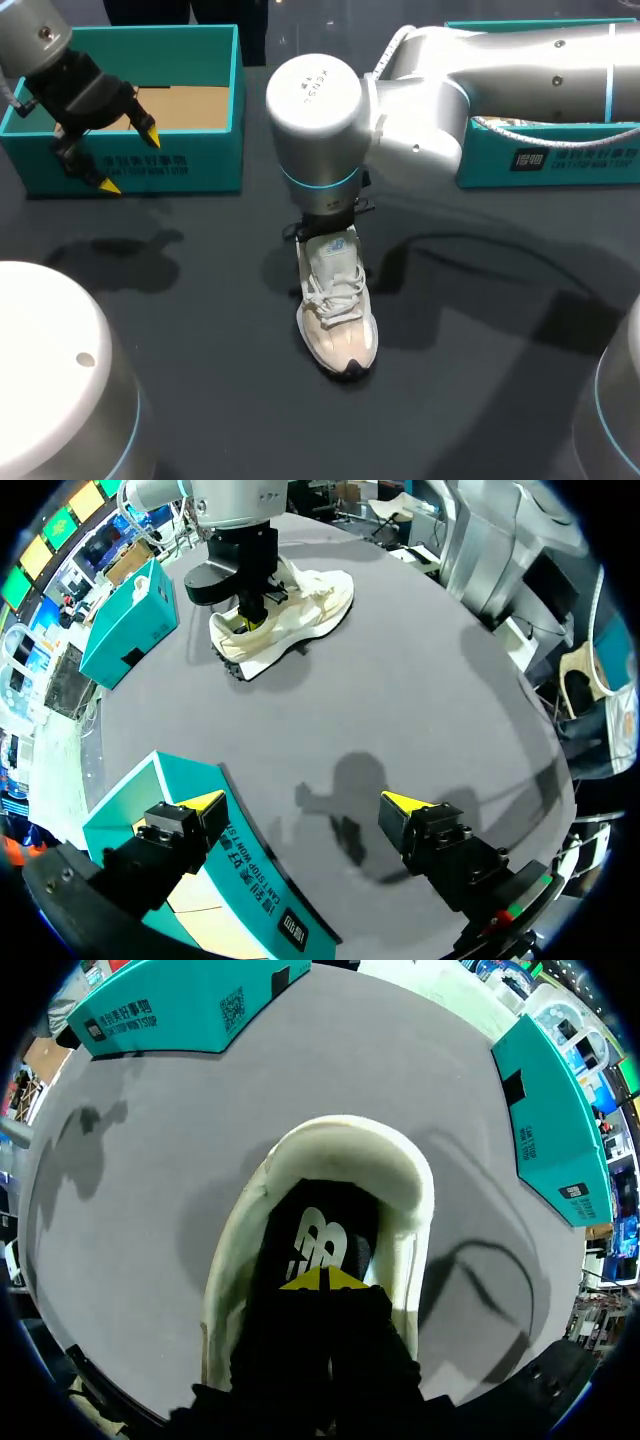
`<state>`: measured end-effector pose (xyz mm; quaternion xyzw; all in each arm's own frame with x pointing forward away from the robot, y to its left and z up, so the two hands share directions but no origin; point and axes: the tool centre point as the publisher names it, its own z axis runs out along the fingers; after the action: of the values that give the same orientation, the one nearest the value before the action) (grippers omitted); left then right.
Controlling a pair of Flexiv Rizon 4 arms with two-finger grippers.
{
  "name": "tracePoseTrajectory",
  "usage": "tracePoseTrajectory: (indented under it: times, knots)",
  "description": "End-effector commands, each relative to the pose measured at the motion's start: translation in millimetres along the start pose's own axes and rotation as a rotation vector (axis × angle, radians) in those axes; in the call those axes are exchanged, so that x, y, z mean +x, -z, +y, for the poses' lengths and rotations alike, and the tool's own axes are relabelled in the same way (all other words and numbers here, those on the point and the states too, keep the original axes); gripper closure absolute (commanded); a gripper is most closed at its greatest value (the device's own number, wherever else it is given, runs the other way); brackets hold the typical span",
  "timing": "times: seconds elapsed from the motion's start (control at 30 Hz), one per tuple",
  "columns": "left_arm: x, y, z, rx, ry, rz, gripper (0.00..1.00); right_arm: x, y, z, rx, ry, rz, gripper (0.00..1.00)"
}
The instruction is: Take the shoe out of the shoebox, open the shoe tongue, remove and reinsert the insole, then place the shoe into the shoebox
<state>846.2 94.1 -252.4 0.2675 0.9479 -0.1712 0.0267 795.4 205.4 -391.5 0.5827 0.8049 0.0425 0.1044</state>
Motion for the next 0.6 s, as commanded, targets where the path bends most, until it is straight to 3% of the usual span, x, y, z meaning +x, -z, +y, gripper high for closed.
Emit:
tracePoseTrajectory:
  times: [0.03,0.27,0.43,0.6]
  knots:
    - [0.6,0.4,-0.2,-0.003,0.000,0.000,0.00,5.2,-8.9,-1.9,0.022,0.000,0.005,1.00]
    - [0.6,0.4,-0.2,-0.003,0.000,0.000,0.00,3.8,9.0,-9.1,0.049,-0.025,-0.055,1.00]
    - [0.6,0.4,-0.2,-0.003,0.000,0.000,0.00,-0.6,30.2,-4.0,0.032,-0.031,-0.087,1.00]
    - [0.6,0.4,-0.2,-0.003,0.000,0.000,0.00,-8.7,35.8,1.4,0.061,-0.039,-0.087,1.00]
